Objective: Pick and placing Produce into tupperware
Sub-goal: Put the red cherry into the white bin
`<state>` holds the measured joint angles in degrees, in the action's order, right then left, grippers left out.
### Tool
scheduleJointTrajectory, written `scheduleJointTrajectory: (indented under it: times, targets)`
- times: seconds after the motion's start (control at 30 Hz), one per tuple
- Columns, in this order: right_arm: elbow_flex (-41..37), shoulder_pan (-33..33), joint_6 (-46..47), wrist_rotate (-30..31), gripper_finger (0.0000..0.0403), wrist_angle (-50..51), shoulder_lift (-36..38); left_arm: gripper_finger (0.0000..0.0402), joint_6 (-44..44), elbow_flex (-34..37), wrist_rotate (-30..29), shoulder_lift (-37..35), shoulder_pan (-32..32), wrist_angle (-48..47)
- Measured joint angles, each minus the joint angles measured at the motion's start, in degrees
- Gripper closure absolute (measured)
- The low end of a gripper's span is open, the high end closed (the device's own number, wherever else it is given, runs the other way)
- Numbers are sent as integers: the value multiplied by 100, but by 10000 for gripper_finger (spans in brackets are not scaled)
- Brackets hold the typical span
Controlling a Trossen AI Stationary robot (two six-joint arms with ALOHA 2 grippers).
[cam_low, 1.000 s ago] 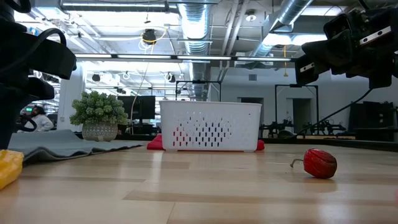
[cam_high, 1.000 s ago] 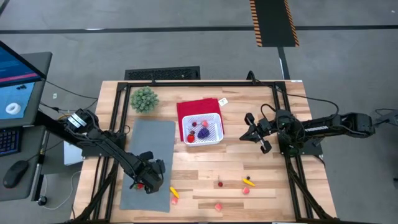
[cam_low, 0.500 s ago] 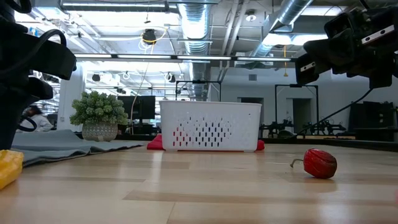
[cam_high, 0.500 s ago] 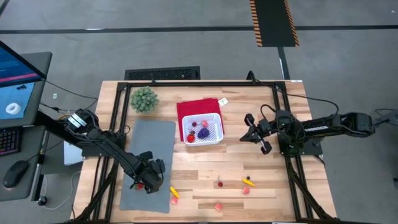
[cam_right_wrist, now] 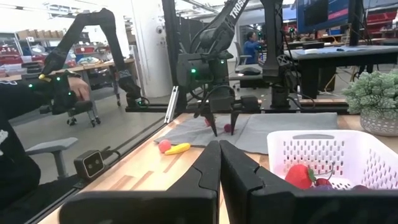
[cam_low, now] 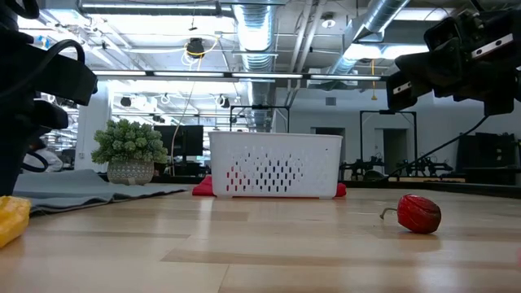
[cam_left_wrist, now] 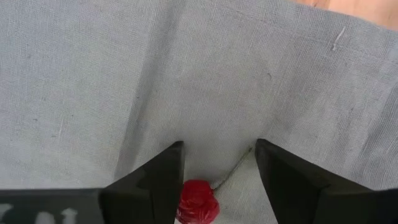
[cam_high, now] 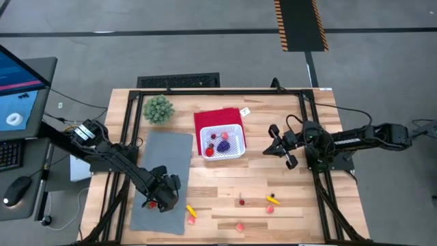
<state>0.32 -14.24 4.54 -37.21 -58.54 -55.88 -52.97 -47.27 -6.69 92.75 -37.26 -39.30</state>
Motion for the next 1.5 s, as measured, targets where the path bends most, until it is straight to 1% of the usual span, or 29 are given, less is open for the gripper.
scheduleJointTrajectory:
  times: [0.37, 0.47, 0.57, 0.73, 1.0, 1.17, 1.5]
  targets:
    - [0, 0, 0, -1, 374, 26, 0, 240, 98, -26, -22, -152, 0, -148]
    - [0, 0, 0, 0, 371, 28, -11, 241, 167, -140, -79, -231, 0, -177]
    - [-2, 0, -2, 0, 370, 27, -28, 239, 137, -160, -162, -238, 0, -421]
    - [0, 0, -3, 2, 373, 26, -142, 239, 33, -120, -3, -238, -4, -674]
    - [18, -2, -46, 138, 370, -58, -416, 239, 106, -168, 183, -240, -36, -629]
    - [55, -2, -47, 136, 372, -83, -540, 239, 104, -170, 155, -240, -88, -564]
    - [59, -2, -44, 131, 371, -109, -531, 239, 225, -170, -15, -243, -68, -225]
